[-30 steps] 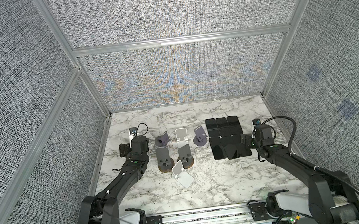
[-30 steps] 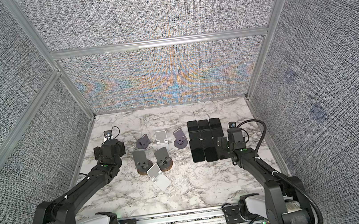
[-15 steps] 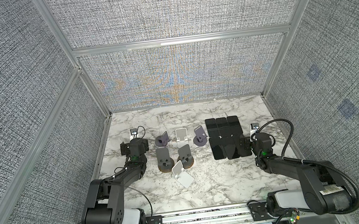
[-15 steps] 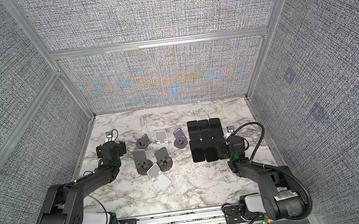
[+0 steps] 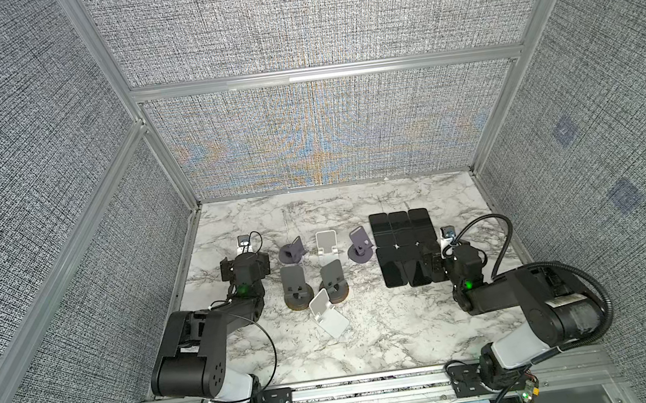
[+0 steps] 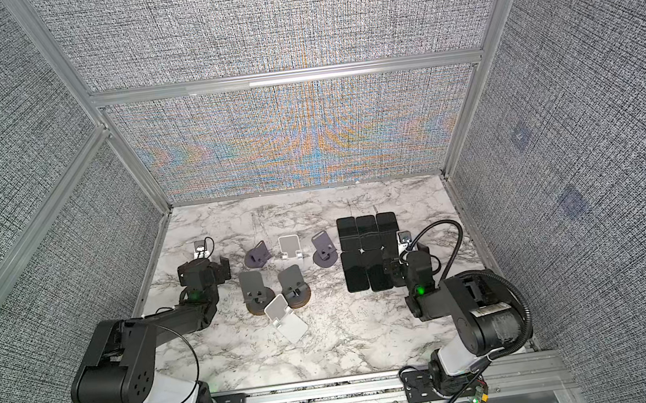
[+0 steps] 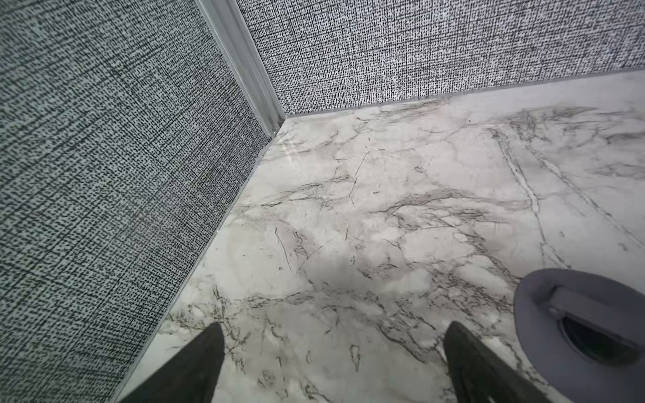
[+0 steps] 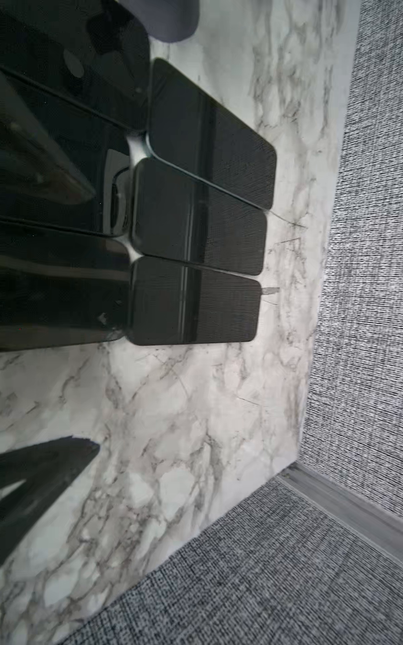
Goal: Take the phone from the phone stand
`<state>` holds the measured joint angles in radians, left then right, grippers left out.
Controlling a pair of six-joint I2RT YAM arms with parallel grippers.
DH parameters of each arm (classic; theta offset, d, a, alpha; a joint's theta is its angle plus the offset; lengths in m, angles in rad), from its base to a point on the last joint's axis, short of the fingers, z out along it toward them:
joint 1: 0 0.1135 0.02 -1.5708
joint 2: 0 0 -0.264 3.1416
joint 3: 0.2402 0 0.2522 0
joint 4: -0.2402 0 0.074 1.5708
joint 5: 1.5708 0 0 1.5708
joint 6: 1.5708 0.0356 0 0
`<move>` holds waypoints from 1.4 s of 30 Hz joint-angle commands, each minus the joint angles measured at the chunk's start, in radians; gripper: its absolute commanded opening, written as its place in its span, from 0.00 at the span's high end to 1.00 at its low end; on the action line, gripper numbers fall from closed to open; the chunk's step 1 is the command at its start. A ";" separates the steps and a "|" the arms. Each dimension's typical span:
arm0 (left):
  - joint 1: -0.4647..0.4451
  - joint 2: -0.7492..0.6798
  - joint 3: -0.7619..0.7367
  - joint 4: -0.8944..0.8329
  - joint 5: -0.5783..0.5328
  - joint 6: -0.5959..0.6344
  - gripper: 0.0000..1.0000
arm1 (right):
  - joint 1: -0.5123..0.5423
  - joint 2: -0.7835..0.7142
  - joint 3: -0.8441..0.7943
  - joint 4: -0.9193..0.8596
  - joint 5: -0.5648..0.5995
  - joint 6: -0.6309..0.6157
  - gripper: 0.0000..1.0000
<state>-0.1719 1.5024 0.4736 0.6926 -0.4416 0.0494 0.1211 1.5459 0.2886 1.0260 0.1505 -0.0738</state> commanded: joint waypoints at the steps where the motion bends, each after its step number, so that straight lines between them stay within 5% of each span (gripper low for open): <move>1: 0.008 -0.008 -0.010 0.047 0.032 0.003 0.01 | -0.001 -0.002 0.017 0.010 0.021 -0.001 0.01; 5: 0.034 -0.009 0.000 0.017 0.081 -0.016 0.01 | -0.001 0.004 0.046 -0.035 0.050 0.012 0.01; 9: 0.060 -0.034 -0.101 0.180 0.104 -0.045 0.01 | -0.008 0.003 0.064 -0.069 0.079 0.033 0.01; 12: 0.155 0.002 -0.094 0.163 0.226 -0.126 0.01 | -0.012 0.003 0.066 -0.074 0.080 0.040 0.01; 14: 0.150 0.039 -0.141 0.319 0.239 -0.089 0.01 | -0.015 0.003 0.076 -0.092 0.086 0.047 0.01; 18: 0.149 0.011 -0.118 0.220 0.230 -0.110 0.01 | -0.022 0.003 0.078 -0.095 0.109 0.063 0.01; 42: 0.150 0.032 -0.137 0.289 0.236 -0.095 0.01 | -0.023 0.004 0.084 -0.106 0.116 0.070 0.01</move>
<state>-0.0235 1.5333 0.3359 0.9489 -0.2096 -0.0521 0.0978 1.5501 0.3660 0.9222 0.2562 -0.0135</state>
